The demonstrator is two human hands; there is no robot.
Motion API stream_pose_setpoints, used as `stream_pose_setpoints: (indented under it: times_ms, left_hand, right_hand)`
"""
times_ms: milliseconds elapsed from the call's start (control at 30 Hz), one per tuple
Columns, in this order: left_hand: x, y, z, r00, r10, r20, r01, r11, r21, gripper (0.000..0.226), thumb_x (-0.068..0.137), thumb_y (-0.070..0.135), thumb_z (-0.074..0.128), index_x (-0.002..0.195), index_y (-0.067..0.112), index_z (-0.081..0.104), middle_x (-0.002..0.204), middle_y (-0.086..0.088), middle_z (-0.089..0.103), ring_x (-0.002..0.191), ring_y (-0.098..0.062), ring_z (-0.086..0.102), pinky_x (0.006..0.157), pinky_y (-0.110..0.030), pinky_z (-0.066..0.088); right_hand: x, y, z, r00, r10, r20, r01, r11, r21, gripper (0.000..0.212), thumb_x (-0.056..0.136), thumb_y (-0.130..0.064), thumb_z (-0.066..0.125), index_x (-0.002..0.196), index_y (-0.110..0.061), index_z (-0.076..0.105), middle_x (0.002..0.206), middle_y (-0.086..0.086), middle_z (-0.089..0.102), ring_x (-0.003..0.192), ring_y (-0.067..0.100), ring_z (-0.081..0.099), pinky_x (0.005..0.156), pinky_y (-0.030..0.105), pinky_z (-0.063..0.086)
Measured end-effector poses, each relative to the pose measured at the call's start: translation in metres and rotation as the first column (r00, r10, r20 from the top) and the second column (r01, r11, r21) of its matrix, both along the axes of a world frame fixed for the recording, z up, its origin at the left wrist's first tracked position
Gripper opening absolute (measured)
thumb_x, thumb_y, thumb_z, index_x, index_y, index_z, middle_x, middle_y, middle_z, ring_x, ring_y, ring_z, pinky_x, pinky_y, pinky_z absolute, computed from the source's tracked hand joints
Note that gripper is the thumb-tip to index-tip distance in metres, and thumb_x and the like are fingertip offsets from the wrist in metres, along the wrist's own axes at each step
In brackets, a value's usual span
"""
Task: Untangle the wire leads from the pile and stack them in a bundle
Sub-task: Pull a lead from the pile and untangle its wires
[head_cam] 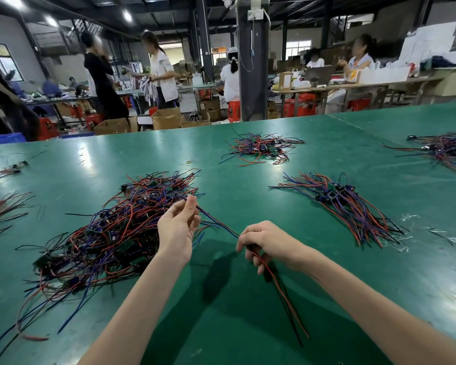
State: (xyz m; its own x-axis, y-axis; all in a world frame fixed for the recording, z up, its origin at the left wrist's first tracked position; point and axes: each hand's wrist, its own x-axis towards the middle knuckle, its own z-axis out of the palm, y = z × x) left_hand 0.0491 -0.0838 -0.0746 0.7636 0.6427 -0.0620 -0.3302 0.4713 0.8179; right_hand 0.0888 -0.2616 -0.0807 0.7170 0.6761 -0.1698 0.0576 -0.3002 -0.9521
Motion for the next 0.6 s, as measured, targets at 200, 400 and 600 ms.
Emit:
stream_pose_setpoints:
  times_ms: [200, 400, 600]
  left_hand:
    - [0.004, -0.001, -0.01, 0.99, 0.132, -0.043, -0.117, 0.961, 0.249, 0.013, 0.085, 0.015, 0.068, 0.074, 0.013, 0.061, 0.063, 0.005, 0.055, 0.045, 0.0, 0.049, 0.051, -0.013, 0.048]
    - [0.004, -0.001, -0.014, 0.985, 0.161, -0.067, -0.131, 0.936, 0.328, 0.011, 0.085, 0.018, 0.069, 0.077, 0.012, 0.063, 0.062, 0.006, 0.055, 0.042, 0.0, 0.05, 0.049, -0.015, 0.049]
    - [0.004, -0.002, -0.012, 0.991, 0.111, -0.07, -0.088, 0.958, 0.274, 0.012, 0.086, 0.015, 0.068, 0.076, 0.011, 0.062, 0.066, 0.001, 0.054, 0.044, 0.0, 0.05, 0.049, -0.013, 0.049]
  right_hand:
    - [-0.011, 0.004, 0.0, 0.975, 0.081, 0.206, -0.063, 0.994, -0.094, 0.022, 0.086, -0.004, 0.044, 0.073, -0.006, 0.062, 0.056, 0.008, 0.055, 0.039, 0.017, 0.049, 0.04, 0.023, 0.045]
    - [-0.02, 0.005, 0.001, 0.889, 0.176, 0.423, -0.1, 0.975, -0.197, 0.029, 0.092, -0.009, 0.041, 0.071, -0.014, 0.06, 0.052, 0.0, 0.052, 0.035, 0.01, 0.046, 0.039, 0.022, 0.04]
    - [-0.018, 0.006, -0.002, 0.805, 0.153, 0.574, -0.021, 0.973, -0.23, 0.026, 0.089, -0.015, 0.049, 0.076, -0.002, 0.067, 0.05, -0.004, 0.048, 0.042, 0.008, 0.039, 0.045, 0.017, 0.032]
